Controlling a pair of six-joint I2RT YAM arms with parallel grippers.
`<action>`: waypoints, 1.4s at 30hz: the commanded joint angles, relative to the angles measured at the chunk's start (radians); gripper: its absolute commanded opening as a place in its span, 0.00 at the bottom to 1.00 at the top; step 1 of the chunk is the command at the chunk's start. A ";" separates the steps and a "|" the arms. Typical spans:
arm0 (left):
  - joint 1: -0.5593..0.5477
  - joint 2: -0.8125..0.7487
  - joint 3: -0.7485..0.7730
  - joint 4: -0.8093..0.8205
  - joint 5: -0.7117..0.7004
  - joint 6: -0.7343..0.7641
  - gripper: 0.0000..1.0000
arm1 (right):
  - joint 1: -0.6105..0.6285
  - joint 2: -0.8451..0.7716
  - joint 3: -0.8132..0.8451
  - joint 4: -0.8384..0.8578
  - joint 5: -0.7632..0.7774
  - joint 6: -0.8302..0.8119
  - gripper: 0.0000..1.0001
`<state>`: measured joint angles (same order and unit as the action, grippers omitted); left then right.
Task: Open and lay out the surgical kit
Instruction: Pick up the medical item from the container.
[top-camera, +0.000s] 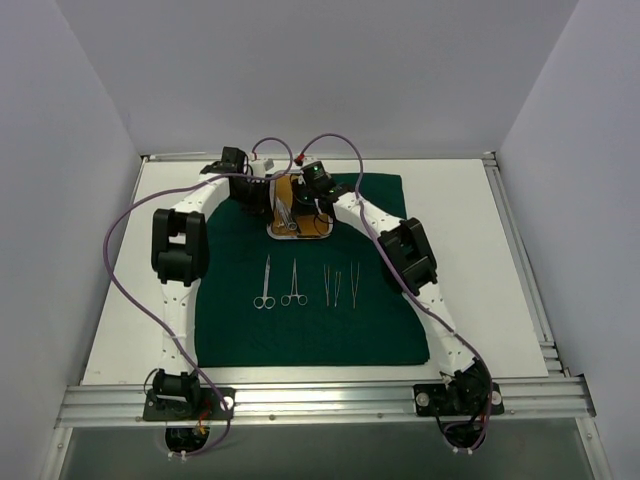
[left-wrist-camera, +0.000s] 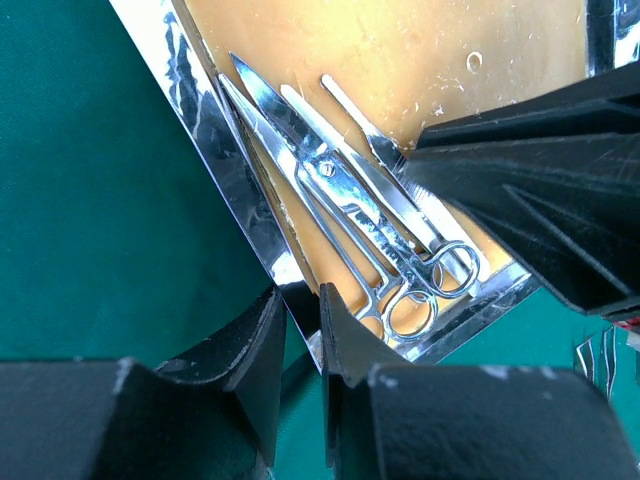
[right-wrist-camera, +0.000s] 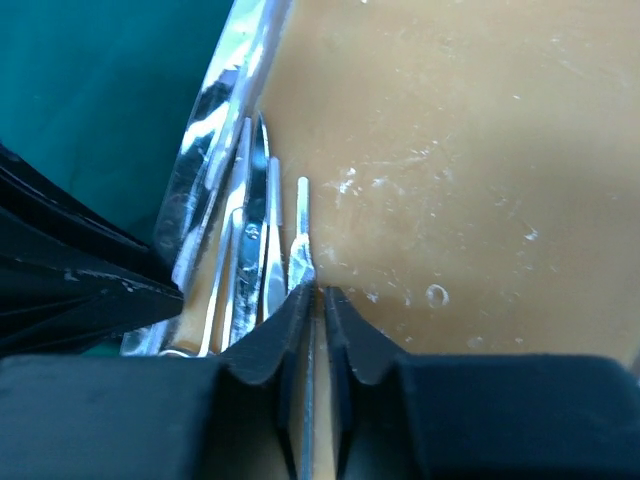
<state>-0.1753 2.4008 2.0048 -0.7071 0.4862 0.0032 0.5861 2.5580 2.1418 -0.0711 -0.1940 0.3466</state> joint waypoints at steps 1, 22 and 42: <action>-0.012 0.031 0.028 0.014 -0.020 0.038 0.25 | 0.006 0.060 0.035 -0.052 -0.064 0.020 0.10; -0.016 0.060 0.061 0.005 -0.003 0.032 0.21 | -0.014 0.050 -0.138 0.149 -0.257 0.193 0.07; -0.016 0.046 0.046 0.005 -0.006 0.038 0.20 | -0.058 -0.071 -0.180 0.197 -0.111 0.212 0.00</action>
<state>-0.1768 2.4210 2.0399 -0.7265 0.4938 0.0029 0.5373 2.5534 1.9923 0.2161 -0.3954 0.5755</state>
